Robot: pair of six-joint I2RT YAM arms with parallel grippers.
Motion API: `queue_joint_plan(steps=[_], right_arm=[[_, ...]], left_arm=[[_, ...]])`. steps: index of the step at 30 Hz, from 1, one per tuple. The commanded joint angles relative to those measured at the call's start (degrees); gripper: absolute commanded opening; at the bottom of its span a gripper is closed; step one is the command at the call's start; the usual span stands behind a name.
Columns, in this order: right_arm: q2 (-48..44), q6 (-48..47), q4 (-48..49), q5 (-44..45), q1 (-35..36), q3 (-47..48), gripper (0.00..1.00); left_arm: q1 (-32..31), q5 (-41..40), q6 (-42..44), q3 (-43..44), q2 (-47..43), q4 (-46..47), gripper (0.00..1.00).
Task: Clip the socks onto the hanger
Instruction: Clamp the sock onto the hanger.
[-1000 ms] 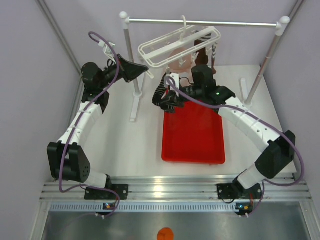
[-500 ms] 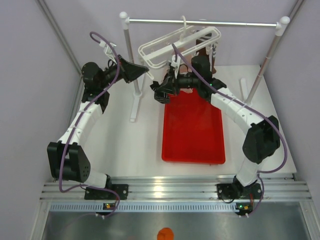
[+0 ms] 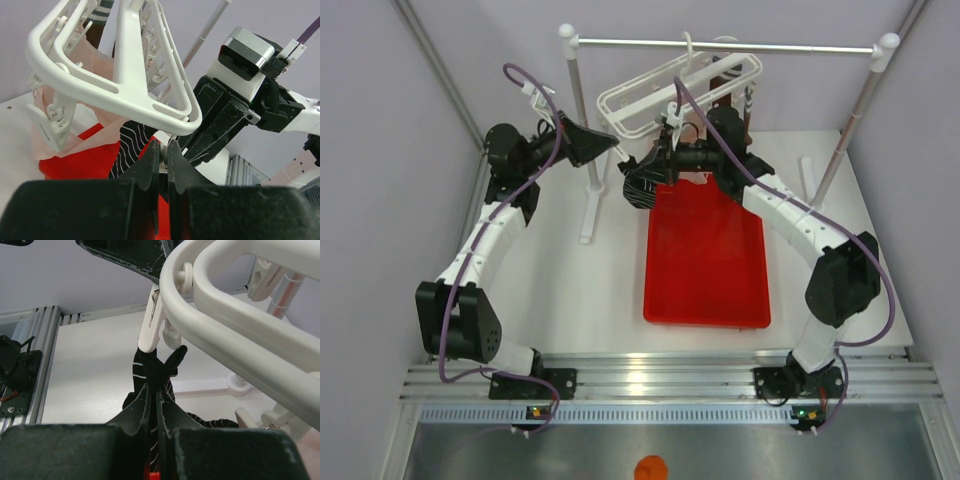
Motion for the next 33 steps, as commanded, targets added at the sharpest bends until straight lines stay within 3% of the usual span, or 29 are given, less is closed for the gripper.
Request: queue_joint_plan(steps=[1, 16, 20, 21, 23, 24, 33], right_arm=[[0.12, 1.19, 3.31, -1.67, -0.64, 3.87, 0.0], [2.41, 3.92, 3.48, -2.55, -0.82, 8.36, 0.0], [2.58, 4.01, 3.48, -2.81, -0.91, 8.45, 0.0], [2.41, 4.01, 3.48, -2.9, -0.91, 8.45, 0.0], [2.41, 3.57, 2.87, -2.81, -0.91, 8.45, 0.0], [2.32, 3.31, 2.69, -2.9, -0.91, 8.45, 0.0], [1.62, 1.55, 0.76, -1.76, -1.52, 7.83, 0.0]], left_arm=[[-0.07, 1.26, 1.0, 1.89, -0.16, -0.11, 0.0], [-0.07, 1.88, 1.35, 2.42, 0.2, -0.19, 0.01], [-0.07, 1.52, 1.35, 2.51, 0.2, -0.28, 0.23], [-0.07, 1.44, 1.27, 2.51, 0.11, -0.28, 0.36], [-0.07, 1.0, 1.18, 2.6, -0.07, -0.37, 0.46], [-0.07, 0.73, 1.18, 2.6, -0.42, -0.37, 0.58], [1.68, -2.25, 1.26, -0.65, -6.12, -2.82, 0.84]])
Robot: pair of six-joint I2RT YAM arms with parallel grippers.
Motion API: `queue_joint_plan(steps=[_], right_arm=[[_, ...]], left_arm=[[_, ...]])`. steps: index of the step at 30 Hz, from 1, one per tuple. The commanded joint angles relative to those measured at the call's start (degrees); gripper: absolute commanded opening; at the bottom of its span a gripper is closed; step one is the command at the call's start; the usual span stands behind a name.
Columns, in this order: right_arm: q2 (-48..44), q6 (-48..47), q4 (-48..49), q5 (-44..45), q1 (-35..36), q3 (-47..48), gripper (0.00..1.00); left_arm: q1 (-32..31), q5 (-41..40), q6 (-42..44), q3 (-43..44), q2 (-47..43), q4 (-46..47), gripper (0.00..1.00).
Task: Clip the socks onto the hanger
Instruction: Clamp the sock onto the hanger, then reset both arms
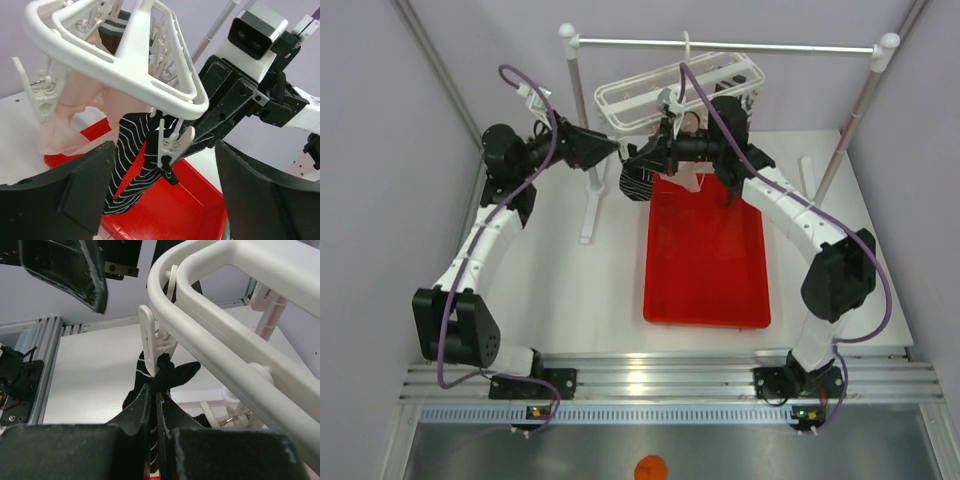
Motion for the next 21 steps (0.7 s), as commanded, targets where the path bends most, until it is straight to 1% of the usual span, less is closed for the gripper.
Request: queue_joint_plan(steps=[1, 3, 4, 5, 6, 7, 8, 9, 10, 11, 13, 14, 16, 17, 18, 19, 20, 21], right_arm=[[-0.85, -1.62, 0.19, 0.14, -1.0, 2.5, 0.0], [-1.38, -2.33, 0.19, 1.02, -1.35, 2.32, 0.0], [-1.56, -2.33, 0.19, 1.28, -1.7, 1.89, 0.03], [-2.08, -2.42, 0.19, 1.9, -2.05, 1.54, 0.14], [-2.43, -2.68, -1.55, 2.34, -2.31, 1.27, 0.23], [-2.96, -2.77, -1.92, 2.69, -2.84, 0.57, 0.29], [-4.01, -2.94, -2.1, 3.39, -3.19, 0.13, 0.34], [-4.8, -3.03, -2.27, 3.83, -3.37, -0.48, 0.42], [-5.68, -3.12, -2.71, 4.18, -3.81, -1.88, 0.45], [-6.38, -3.12, -2.97, 4.71, -4.07, -2.76, 0.46], [-9.54, -3.3, -4.11, 5.15, -4.6, -5.49, 0.51], [-10.69, -3.3, -4.64, 5.5, -4.78, -6.63, 0.53], [-15.08, -3.21, -5.52, 6.21, -5.3, -10.93, 0.59], [-16.83, -3.3, -6.74, 7.17, -5.57, -12.51, 0.62], [-20.59, -3.64, -7.19, 7.78, -5.66, -16.18, 0.68], [-22.63, -4.0, -8.07, 8.57, -6.18, -17.96, 0.7], [-26.48, -4.26, -9.64, 11.02, -6.44, -19.81, 0.76], [-28.43, -5.05, -10.88, 12.26, -6.8, -21.39, 0.85]], left_arm=[[1.68, -1.82, 0.3, -1.68, -6.04, -0.53, 0.88], [3.08, -2.52, 0.91, -2.74, -8.76, -3.94, 0.98], [3.53, -2.87, 1.27, -3.53, -9.73, -6.23, 0.98], [4.06, -4.18, 2.49, -3.53, -11.13, -8.95, 0.98], [4.93, -4.72, 3.28, -3.45, -11.76, -11.85, 0.98], [5.37, -5.07, 4.16, -3.01, -12.2, -18.14, 0.98], [5.81, -5.77, 6.0, -2.66, -12.55, -21.08, 0.98], [6.51, -6.21, 7.32, -2.22, -12.99, -24.41, 0.98], [6.52, -5.69, 8.99, -0.65, -12.82, -31.49, 0.98], [6.52, -5.17, 12.66, 0.41, -12.73, -35.39, 0.98], [7.92, -5.86, 16.37, 3.49, -11.94, -41.82, 0.98], [8.02, -6.13, 19.69, 4.28, -11.68, -47.68, 0.98], [8.1, -7.44, 22.87, 6.47, -10.54, -52.98, 0.98], [8.1, -7.71, 25.5, 7.01, -10.18, -57.27, 0.98], [8.1, -7.8, 27.01, 7.8, -9.74, -59.58, 0.98], [8.02, -7.88, 29.63, 7.98, -9.57, -61.25, 0.98], [8.19, -8.49, 30.53, 7.72, -9.74, -63.19, 0.98], [8.19, -8.85, 31.41, 7.11, -10.09, -63.81, 0.98]])
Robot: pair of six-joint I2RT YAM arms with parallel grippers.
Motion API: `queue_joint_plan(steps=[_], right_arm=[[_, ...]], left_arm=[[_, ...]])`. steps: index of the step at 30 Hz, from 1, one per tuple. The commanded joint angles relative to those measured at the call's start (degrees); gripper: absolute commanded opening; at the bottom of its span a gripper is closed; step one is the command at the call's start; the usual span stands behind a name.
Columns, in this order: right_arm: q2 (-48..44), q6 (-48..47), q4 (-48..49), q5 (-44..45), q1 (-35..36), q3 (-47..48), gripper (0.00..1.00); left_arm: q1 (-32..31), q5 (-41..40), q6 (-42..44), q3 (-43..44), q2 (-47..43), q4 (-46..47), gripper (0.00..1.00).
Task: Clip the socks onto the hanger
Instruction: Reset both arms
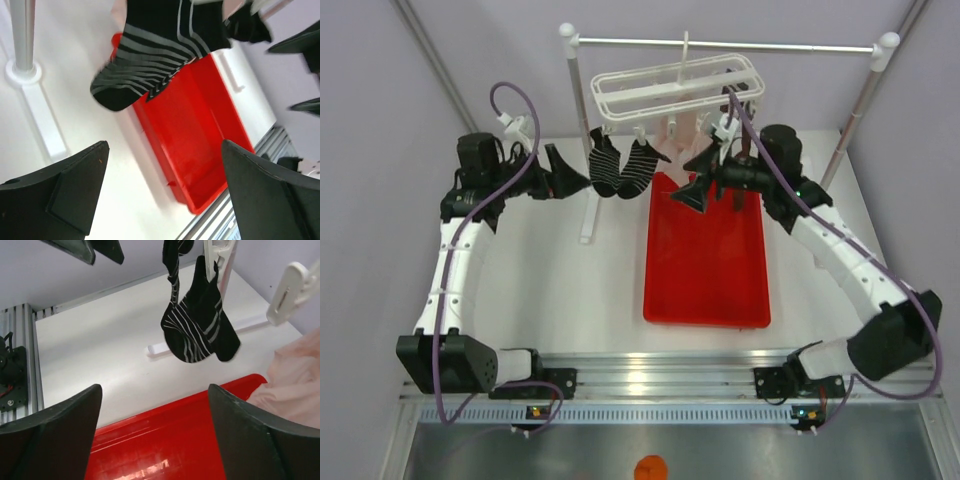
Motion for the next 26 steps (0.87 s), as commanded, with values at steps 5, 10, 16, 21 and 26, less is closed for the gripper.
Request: queue_joint_plan(steps=[5, 10, 16, 21, 26], right_arm=[[-17.83, -3.01, -9.97, 11.86, -4.34, -12.18, 0.96], [-25.14, -4.93, -14.9, 16.0, -9.17, -22.63, 1.0], [-31.65, -8.1, -17.46, 18.03, -12.6, -29.32, 1.0], [-34.64, -6.79, -16.93, 17.42, -15.06, -30.91, 1.0], [-35.35, -6.0, -16.76, 17.41, -15.33, -31.17, 1.0]], left_arm=[[0.34, -3.88, 15.29, -4.38, -2.76, -12.73, 0.98], [0.17, -8.26, 20.39, -11.49, -6.01, -10.63, 0.98], [0.26, -16.79, 23.21, -15.81, -8.21, -9.83, 0.98], [0.26, -18.3, 24.0, -18.53, -10.84, -9.39, 0.98], [0.26, -19.43, 22.78, -18.71, -13.39, -9.04, 0.98]])
